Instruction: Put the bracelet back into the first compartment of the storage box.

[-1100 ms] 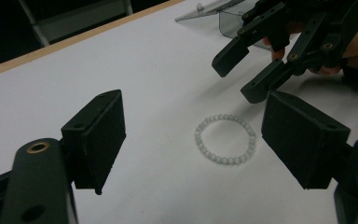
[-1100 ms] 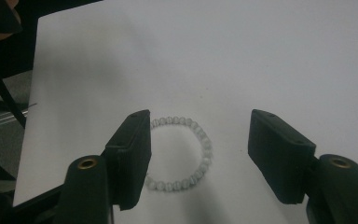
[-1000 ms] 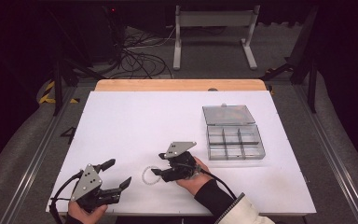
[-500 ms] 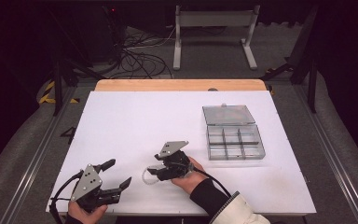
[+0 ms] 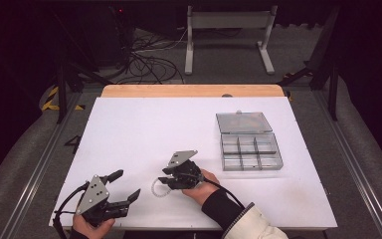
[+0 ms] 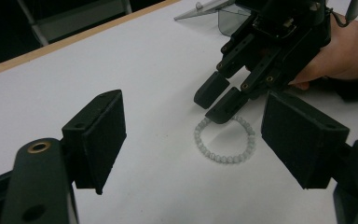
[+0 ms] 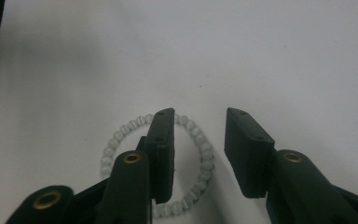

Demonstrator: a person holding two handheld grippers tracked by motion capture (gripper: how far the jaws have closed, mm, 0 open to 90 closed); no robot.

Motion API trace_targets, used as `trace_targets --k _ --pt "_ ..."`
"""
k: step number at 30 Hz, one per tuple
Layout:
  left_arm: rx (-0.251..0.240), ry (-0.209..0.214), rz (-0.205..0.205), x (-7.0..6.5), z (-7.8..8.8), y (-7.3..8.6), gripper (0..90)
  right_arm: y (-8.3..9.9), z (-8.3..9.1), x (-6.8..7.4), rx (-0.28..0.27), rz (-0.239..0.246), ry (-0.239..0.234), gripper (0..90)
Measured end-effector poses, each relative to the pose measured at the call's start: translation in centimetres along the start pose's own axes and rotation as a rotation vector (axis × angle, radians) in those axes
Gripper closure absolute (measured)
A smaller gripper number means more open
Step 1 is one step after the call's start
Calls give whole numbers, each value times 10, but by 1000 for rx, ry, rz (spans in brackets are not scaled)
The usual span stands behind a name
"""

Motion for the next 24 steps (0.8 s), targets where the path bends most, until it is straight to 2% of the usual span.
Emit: trace_targets --k 13,19,24 --pt "4 -1 2 0 0 0 229 3 -5 -2 36 20 15 766" --pt "4 1 4 1 -1 0 229 4 -5 -1 46 25 25 842" --pt "4 -2 1 1 -1 0 230 3 -5 0 49 44 36 855"
Point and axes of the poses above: each handheld gripper's, and its own axes: z roughly backward along the jaws, y roughly out of its underside, x roughly to its left, the point moved 5 cm from there along -z, roughly forward along the jaws, and after that the axes turned 10 degrees about z, right-handed, at the moved point
